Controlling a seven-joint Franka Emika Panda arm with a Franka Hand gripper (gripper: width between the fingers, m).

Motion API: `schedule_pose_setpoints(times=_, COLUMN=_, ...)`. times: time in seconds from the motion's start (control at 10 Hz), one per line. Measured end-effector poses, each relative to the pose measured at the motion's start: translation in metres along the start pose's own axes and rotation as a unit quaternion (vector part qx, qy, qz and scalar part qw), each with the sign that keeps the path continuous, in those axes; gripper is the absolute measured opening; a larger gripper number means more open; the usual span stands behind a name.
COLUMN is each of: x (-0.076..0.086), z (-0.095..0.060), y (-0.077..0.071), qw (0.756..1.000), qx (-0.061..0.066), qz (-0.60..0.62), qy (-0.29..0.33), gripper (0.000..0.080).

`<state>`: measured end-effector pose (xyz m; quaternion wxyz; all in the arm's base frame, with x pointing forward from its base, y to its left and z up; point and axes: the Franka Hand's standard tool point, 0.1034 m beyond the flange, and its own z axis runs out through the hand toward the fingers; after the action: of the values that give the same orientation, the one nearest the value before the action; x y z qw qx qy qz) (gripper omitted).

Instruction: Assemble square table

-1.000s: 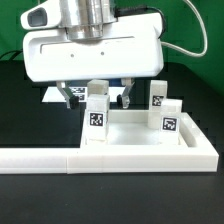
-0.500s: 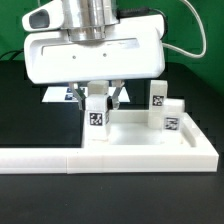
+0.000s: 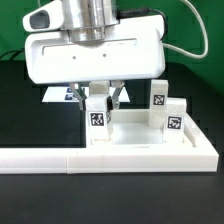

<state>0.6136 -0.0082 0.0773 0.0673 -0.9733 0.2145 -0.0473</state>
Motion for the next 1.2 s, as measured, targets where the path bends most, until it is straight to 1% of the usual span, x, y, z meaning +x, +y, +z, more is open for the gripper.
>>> schedule_pose_setpoints(times=0.1, x=-0.002, z=0.001, y=-0.004, qw=0.998, qx=0.006, qz=0.069, qy=0.003, gripper=0.029)
schedule_pose_setpoints(times=0.2, x=-0.005, z=0.001, y=-0.007, qw=0.993, qx=0.008, qz=0.121, qy=0.005, gripper=0.029)
schedule_pose_setpoints(times=0.3, x=-0.005, z=0.001, y=-0.007, qw=0.986, qx=0.008, qz=0.167, qy=0.01, gripper=0.029)
schedule_pose_setpoints(times=0.4, x=-0.006, z=0.002, y=-0.008, qw=0.972, qx=0.01, qz=0.234, qy=0.012, gripper=0.029)
schedule_pose_setpoints(times=0.6, x=-0.009, z=0.003, y=-0.012, qw=0.938, qx=0.008, qz=0.347, qy=0.013, gripper=0.029)
schedule_pose_setpoints(times=0.7, x=-0.01, z=0.004, y=-0.014, qw=0.928, qx=0.007, qz=0.372, qy=0.014, gripper=0.029)
schedule_pose_setpoints(times=0.8, x=-0.011, z=0.004, y=-0.016, qw=0.913, qx=0.008, qz=0.407, qy=0.013, gripper=0.029)
schedule_pose_setpoints(times=1.0, x=-0.011, z=0.004, y=-0.016, qw=0.897, qx=0.012, qz=0.442, qy=0.01, gripper=0.029)
schedule_pose_setpoints(times=1.1, x=-0.011, z=0.004, y=-0.016, qw=0.894, qx=0.013, qz=0.448, qy=0.009, gripper=0.029)
schedule_pose_setpoints(times=1.2, x=-0.011, z=0.004, y=-0.016, qw=0.904, qx=0.012, qz=0.428, qy=0.01, gripper=0.0356)
